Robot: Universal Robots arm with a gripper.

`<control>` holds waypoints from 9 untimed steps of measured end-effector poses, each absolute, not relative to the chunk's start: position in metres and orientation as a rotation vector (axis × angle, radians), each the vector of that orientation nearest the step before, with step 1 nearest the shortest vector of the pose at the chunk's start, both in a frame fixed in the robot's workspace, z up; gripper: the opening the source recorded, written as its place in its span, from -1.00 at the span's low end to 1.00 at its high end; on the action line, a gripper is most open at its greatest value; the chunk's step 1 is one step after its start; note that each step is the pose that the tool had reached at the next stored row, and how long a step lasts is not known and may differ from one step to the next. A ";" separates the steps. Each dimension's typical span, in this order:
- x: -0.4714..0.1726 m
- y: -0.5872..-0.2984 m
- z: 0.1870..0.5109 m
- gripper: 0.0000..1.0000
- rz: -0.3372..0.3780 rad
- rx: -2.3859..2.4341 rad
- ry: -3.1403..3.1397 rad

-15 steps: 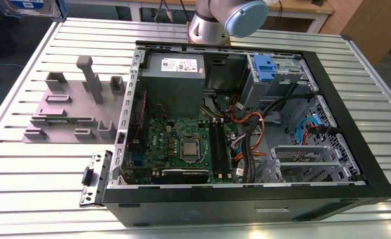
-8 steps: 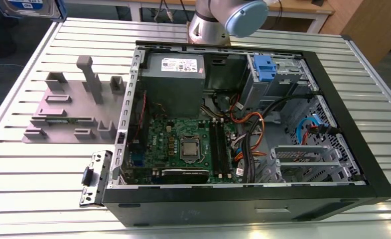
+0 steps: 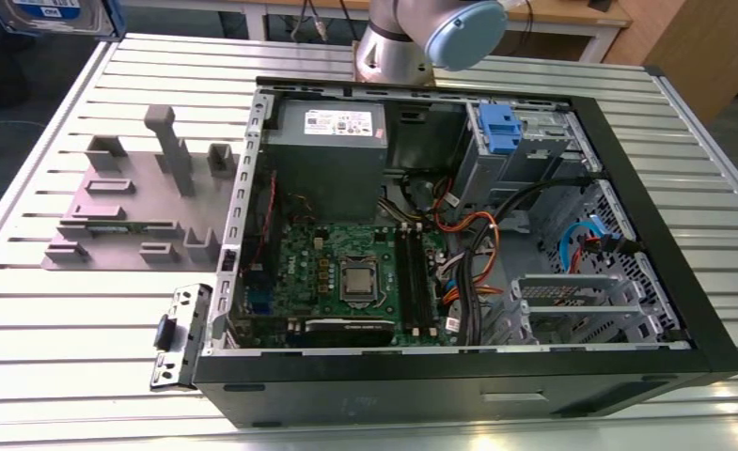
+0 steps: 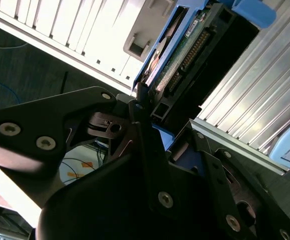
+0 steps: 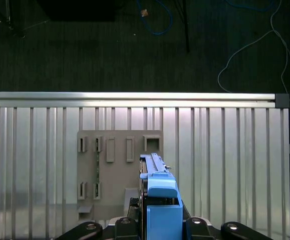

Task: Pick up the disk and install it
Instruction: 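Pick up the disk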

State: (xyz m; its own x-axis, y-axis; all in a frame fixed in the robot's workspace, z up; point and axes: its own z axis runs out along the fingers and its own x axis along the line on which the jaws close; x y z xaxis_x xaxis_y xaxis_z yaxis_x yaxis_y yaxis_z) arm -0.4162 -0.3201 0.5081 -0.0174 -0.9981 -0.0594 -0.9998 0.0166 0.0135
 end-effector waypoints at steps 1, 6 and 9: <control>-0.416 -0.320 0.508 -0.27 0.080 -2.179 2.216; -0.416 -0.322 0.508 -0.27 0.080 -2.179 2.216; -0.416 -0.323 0.508 -0.27 0.080 -2.179 2.216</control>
State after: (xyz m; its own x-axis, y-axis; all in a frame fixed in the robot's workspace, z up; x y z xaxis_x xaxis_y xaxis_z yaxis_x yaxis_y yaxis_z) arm -0.4162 -0.3228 0.5080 -0.0173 -0.9981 -0.0593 -0.9998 0.0165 0.0136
